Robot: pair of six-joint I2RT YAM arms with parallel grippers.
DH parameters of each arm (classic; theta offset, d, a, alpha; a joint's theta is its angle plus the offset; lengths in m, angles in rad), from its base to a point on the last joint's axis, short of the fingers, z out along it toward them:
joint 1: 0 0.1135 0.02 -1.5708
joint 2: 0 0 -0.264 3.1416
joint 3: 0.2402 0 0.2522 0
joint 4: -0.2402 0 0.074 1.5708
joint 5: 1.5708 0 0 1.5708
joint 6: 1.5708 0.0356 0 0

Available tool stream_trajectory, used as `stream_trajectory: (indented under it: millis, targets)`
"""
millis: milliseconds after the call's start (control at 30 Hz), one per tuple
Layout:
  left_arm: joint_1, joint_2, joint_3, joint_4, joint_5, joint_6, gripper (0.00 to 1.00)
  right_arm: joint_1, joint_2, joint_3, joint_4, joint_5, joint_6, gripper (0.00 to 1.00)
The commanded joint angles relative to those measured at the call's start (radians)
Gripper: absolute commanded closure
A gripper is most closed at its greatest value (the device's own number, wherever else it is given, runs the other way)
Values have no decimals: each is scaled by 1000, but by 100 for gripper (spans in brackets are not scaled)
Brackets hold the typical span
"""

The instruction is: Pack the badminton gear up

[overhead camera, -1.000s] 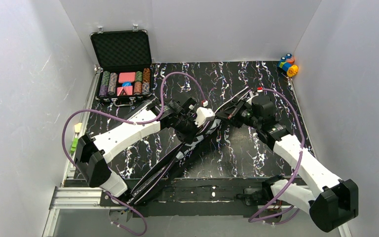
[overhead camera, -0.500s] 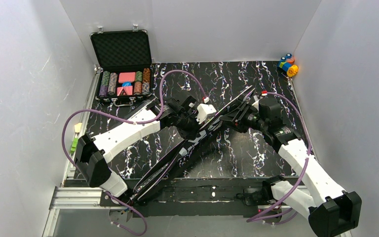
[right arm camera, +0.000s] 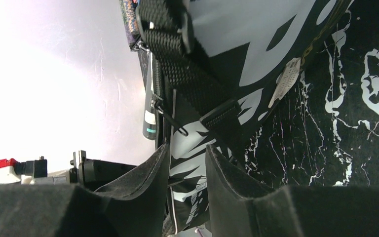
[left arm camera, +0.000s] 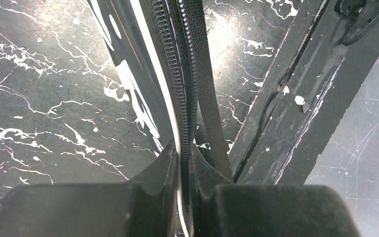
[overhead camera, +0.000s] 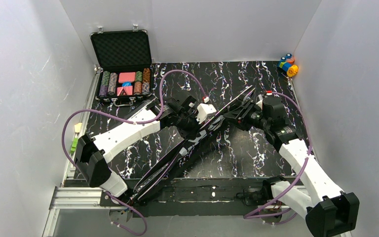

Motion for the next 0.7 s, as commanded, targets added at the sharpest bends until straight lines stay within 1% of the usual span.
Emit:
stream_trajectory:
  millis: [0,300,433,567,667]
  targets:
    - [-1,-32,47,47,25,4,100,-25,10,13,70,-9,-11,61]
    - [-1,-35,44,45,27,2,100,-41,37,14,128,-18,-1,69]
    - [-1,-37,40,47,25,2,100,-46,26,8,129,-17,-1,77]
    - [-1,-32,43,47,27,0,100,-48,18,4,129,-23,-2,84]
    - [-1,-31,43,47,25,0,100,-48,8,2,127,-28,-2,92]
